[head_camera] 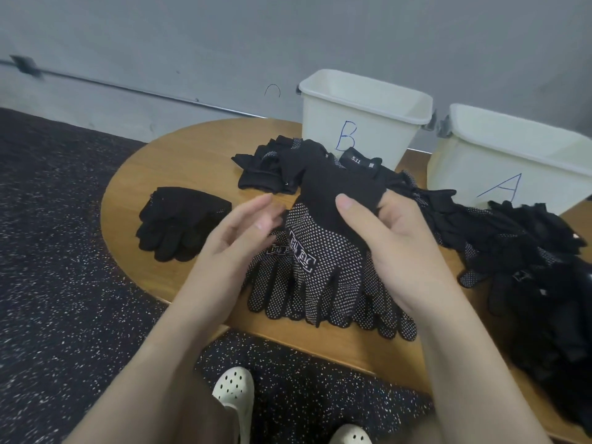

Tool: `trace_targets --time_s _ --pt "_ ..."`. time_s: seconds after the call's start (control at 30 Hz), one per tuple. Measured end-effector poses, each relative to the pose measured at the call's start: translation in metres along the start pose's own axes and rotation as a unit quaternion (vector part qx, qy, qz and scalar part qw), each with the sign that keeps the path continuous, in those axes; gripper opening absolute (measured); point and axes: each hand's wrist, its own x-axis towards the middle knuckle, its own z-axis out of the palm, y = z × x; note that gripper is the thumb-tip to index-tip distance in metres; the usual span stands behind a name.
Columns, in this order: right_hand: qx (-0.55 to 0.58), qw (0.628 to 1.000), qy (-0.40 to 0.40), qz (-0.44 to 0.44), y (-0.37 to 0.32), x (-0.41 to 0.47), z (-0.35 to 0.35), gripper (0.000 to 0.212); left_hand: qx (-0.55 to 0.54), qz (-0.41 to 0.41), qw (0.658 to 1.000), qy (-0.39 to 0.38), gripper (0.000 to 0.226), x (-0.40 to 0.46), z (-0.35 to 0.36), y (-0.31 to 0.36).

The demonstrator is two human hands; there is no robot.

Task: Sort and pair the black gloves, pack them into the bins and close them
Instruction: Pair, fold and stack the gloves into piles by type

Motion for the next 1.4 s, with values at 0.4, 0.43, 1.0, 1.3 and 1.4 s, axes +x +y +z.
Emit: trace_targets --time_s 0.4,0.43,1.0,1.3,1.4 --pt "0.109 0.992 -0.045 0.038 -0.026 -0.016 0.012 0.026 -0.056 -0.059 0.992 -0.094 0.039 -0.035 -0.021 0.017" --pt "0.116 0.99 -0.055 0.052 -0.026 -0.015 0.014 0.03 -0.061 -0.056 0.993 -0.087 0.035 -0.038 -0.023 0.018" --pt "-0.153 0.985 -0.014 0.075 0.031 0.052 0.047 0.055 0.223 -0.108 0.96 0.13 0.011 -0.022 -0.025 -0.001" --pt "-0.117 0.99 0.007 0.075 0.059 0.082 0.046 0.053 0.357 -0.034 0.911 0.202 0.012 -0.011 -0.029 -0.004" --pt "-0.143 0.988 0.006 0.064 0.068 0.084 0.043 0.051 0.395 -0.033 0.896 0.199 0.014 -0.009 -0.03 -0.006"
